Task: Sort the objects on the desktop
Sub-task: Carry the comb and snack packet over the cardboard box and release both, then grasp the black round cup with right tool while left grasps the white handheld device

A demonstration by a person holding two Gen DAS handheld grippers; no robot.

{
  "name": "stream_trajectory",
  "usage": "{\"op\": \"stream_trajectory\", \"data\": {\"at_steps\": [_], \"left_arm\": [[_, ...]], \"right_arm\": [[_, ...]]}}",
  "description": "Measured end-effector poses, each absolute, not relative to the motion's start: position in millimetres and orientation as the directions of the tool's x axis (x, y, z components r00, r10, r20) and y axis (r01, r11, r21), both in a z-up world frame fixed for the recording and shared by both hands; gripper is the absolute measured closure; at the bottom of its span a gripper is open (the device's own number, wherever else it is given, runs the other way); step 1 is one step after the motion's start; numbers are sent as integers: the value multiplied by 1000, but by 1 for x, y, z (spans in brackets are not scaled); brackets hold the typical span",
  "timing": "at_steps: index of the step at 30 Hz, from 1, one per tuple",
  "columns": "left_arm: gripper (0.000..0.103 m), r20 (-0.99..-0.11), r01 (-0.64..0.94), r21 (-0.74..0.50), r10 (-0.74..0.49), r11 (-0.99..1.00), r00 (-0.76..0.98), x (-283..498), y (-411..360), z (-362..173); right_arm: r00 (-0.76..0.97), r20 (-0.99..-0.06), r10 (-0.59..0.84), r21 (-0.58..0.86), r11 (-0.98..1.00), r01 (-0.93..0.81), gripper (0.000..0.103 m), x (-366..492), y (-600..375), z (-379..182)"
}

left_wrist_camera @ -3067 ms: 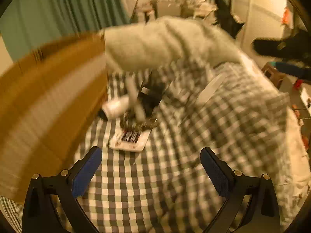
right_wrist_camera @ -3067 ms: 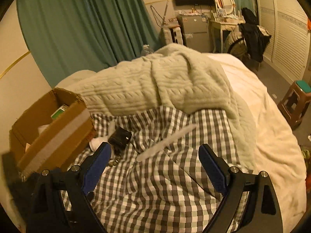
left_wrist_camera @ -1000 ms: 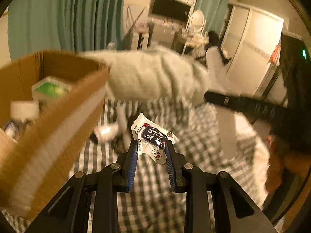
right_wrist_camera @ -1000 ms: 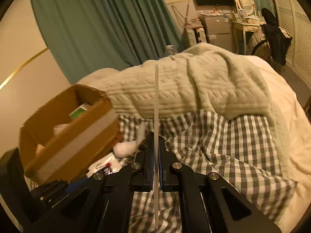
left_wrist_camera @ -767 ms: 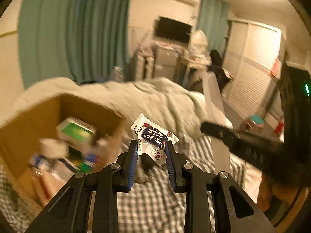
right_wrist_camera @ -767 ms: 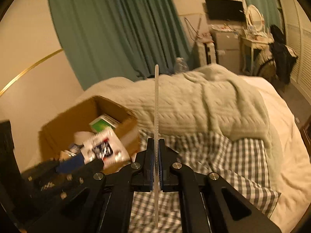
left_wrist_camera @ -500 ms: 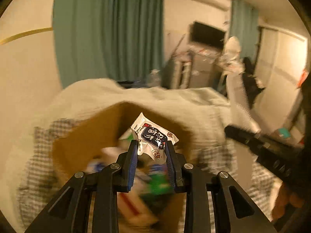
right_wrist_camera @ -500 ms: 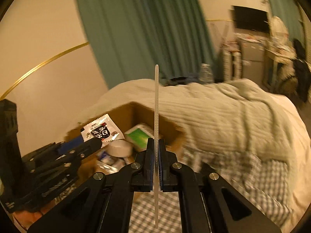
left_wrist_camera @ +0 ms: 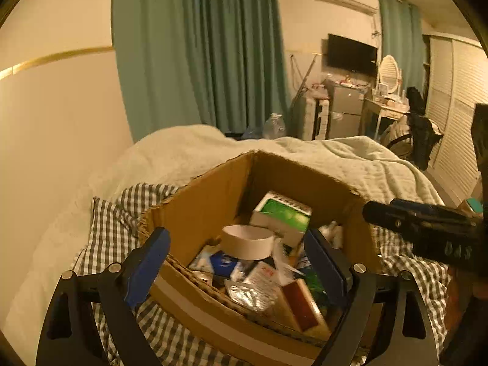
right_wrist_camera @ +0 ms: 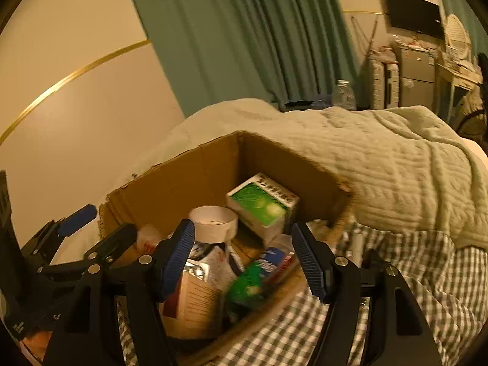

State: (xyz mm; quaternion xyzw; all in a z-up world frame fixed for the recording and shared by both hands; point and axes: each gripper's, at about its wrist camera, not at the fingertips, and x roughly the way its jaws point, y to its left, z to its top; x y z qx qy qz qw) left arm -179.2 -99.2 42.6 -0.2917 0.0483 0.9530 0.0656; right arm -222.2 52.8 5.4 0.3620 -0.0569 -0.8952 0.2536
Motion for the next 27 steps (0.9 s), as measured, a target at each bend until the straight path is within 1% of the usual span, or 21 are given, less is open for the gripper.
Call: {"op": "stream_trajectory", "data": {"at_steps": [4, 8, 11, 13, 14, 16, 19, 22, 25, 27], "left_arm": [[9, -527, -193, 115, 105, -974, -843, -155, -71, 46], [9, -513, -273, 148, 162, -951, -843, -125, -36, 50], [9, -516, -337, 149, 218, -930, -829, -104, -11, 54], [8, -517, -369, 139, 251, -919, -819, -92, 4, 54], [5, -520, -387, 132, 269, -913, -811, -87, 13, 52], [1, -532, -419, 121, 298, -900, -793, -79, 30, 49], [1, -558, -461, 121, 324, -879, -764, -73, 56, 34], [1, -602, -497, 146, 322, -855, -731, -73, 85, 9], [0, -620, -559, 236, 319, -795, -716, -80, 118, -28], [0, -634, -611, 269, 340, -745, -694, -91, 131, -53]], "right_arm": [[-658, -611, -440, 251, -896, 367, 37, -214, 88, 12], [-725, -583, -366, 182, -929, 322, 37, -191, 134, 9], [-759, -584, -288, 124, -956, 267, 37, -176, 173, 3], [-764, -588, -266, 127, -963, 237, 37, -170, 198, 1], [-767, -588, -256, 140, -967, 215, 37, -166, 215, -1], [-771, -590, -239, 151, -971, 185, 37, -161, 237, -4], [-777, -594, -209, 159, -977, 141, 36, -151, 268, -11], [-777, -596, -202, 185, -976, 112, 34, -145, 288, -22], [-771, -602, -206, 212, -973, 94, 34, -142, 303, -32], [-769, -605, -207, 220, -971, 89, 34, -142, 309, -38]]}}
